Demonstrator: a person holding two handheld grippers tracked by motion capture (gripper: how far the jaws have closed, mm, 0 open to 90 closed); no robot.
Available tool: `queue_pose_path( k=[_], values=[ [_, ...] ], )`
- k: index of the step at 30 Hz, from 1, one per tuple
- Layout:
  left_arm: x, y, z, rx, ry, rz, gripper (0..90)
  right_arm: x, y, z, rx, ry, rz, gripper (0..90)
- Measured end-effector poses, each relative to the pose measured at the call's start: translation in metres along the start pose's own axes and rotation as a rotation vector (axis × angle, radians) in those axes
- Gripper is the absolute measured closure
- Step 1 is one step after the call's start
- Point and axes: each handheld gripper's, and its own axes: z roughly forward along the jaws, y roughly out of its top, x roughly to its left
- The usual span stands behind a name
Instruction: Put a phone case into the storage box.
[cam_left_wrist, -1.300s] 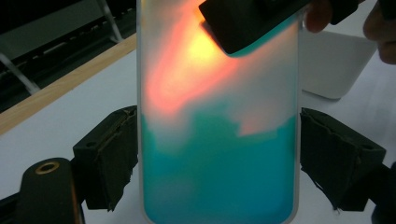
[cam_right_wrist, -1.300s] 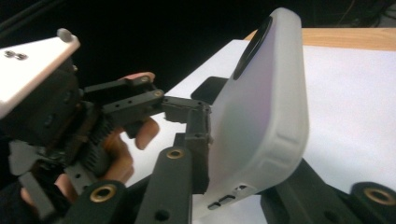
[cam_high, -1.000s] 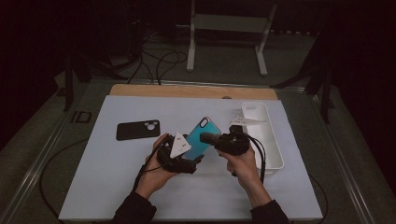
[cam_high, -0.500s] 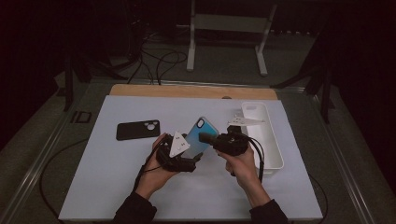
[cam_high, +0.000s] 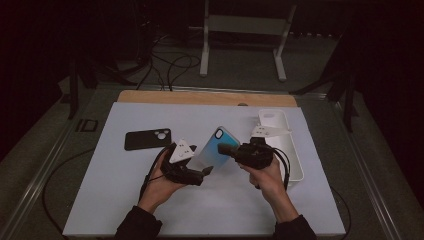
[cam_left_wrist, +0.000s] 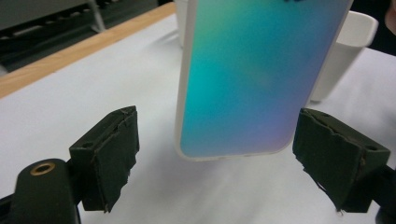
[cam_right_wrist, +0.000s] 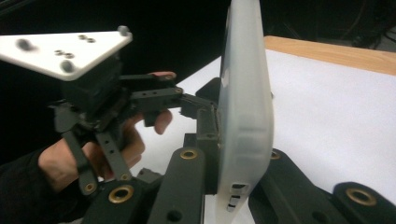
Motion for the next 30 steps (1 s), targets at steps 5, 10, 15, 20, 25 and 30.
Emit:
queue_pose_path(
  k=[5,10,15,20,25,30],
  values=[
    [-0.0021,-0.0007,0.0018,0.013,-0.057,0.015,15.1,0.0035,-0.0001,-0.0023,0.008,0.033,-0.029,86.5],
    [-0.0026,-0.0012,0.0033,0.008,-0.150,0.002,20.6,0.0057,-0.0003,-0.0020,0.028,0.114,-0.067,86.5],
    [-0.0015,-0.0011,0.0016,-0.013,-0.223,-0.004,27.5,0.0053,-0.0014,-0.0014,0.035,0.163,-0.072,86.5],
    [-0.0012,-0.0014,-0.0008,-0.026,-0.259,0.005,39.4,0.0036,-0.0019,-0.0015,0.039,0.181,-0.076,86.4],
    [-0.0005,-0.0034,-0.0024,-0.032,-0.297,0.015,51.0,0.0020,-0.0003,-0.0050,0.041,0.169,-0.098,84.9],
    [-0.0011,-0.0042,-0.0011,-0.023,-0.316,0.025,64.9,0.0042,0.0018,-0.0074,0.052,0.134,-0.143,73.3]
  ],
)
